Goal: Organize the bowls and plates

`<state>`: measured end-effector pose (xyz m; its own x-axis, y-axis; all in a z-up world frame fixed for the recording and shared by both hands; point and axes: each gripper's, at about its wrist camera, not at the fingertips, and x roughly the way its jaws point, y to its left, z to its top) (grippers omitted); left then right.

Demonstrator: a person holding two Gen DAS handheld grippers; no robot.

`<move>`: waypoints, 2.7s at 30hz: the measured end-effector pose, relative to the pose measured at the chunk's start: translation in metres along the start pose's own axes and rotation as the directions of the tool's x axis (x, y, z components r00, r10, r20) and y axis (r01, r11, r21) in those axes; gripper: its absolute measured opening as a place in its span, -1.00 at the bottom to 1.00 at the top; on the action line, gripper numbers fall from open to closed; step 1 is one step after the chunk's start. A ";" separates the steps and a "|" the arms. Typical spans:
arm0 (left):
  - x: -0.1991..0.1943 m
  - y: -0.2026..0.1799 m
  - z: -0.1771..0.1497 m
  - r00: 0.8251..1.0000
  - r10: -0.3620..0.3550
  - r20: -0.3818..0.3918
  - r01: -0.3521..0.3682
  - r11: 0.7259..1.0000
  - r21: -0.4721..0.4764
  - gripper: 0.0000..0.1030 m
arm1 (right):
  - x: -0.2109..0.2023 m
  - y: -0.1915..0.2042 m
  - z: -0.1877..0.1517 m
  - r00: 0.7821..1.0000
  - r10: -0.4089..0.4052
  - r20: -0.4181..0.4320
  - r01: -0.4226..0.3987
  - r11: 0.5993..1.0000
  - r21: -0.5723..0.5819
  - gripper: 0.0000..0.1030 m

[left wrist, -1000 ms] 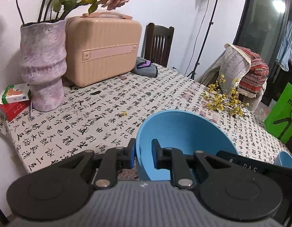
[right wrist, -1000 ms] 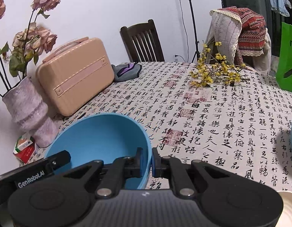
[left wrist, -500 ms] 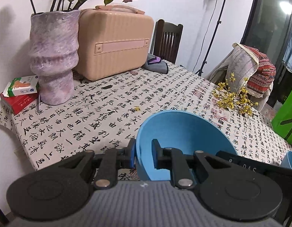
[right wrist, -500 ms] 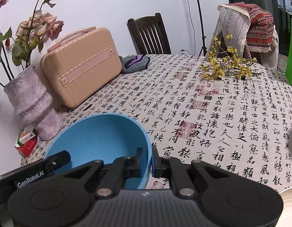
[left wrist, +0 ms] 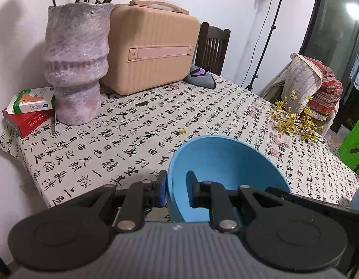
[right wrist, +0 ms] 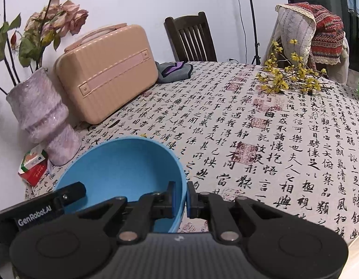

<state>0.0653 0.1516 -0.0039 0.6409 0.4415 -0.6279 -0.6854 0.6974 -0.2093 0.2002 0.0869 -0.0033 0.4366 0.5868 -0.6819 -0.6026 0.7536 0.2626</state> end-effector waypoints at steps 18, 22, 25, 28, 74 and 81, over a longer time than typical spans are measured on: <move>0.019 0.026 -0.012 0.999 -0.010 -0.035 0.010 1.000 -0.001 -0.66 | 0.022 0.019 -0.017 1.000 -0.008 -0.014 0.008 1.000 -0.016 -0.83; 0.021 0.026 -0.015 0.999 -0.011 -0.034 0.011 1.000 0.008 -0.66 | 0.025 0.020 -0.019 1.000 -0.012 -0.010 0.012 1.000 -0.019 -0.83; 0.022 0.026 -0.017 0.999 -0.013 -0.032 0.013 1.000 0.012 -0.66 | 0.026 0.019 -0.021 1.000 -0.013 -0.007 0.013 1.000 -0.018 -0.83; 0.023 0.025 -0.019 0.999 -0.014 -0.030 0.015 1.000 0.017 -0.66 | 0.027 0.018 -0.022 1.000 -0.015 -0.007 0.015 1.000 -0.018 -0.81; -0.060 0.039 -0.078 0.920 -0.228 0.318 0.199 0.972 0.123 1.00 | -0.111 -0.051 -0.116 0.884 -0.128 0.450 0.144 0.990 0.000 1.00; -0.059 0.038 -0.097 0.917 -0.264 0.298 0.232 0.963 0.140 1.00 | -0.128 -0.074 -0.138 0.869 -0.194 0.456 0.200 0.979 0.034 1.00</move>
<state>-0.0319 0.0972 -0.0472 0.8719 0.3892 -0.2973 -0.4632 0.8525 -0.2424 0.0967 -0.0844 -0.0296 0.8004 0.4990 -0.3321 -0.4801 0.8654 0.1433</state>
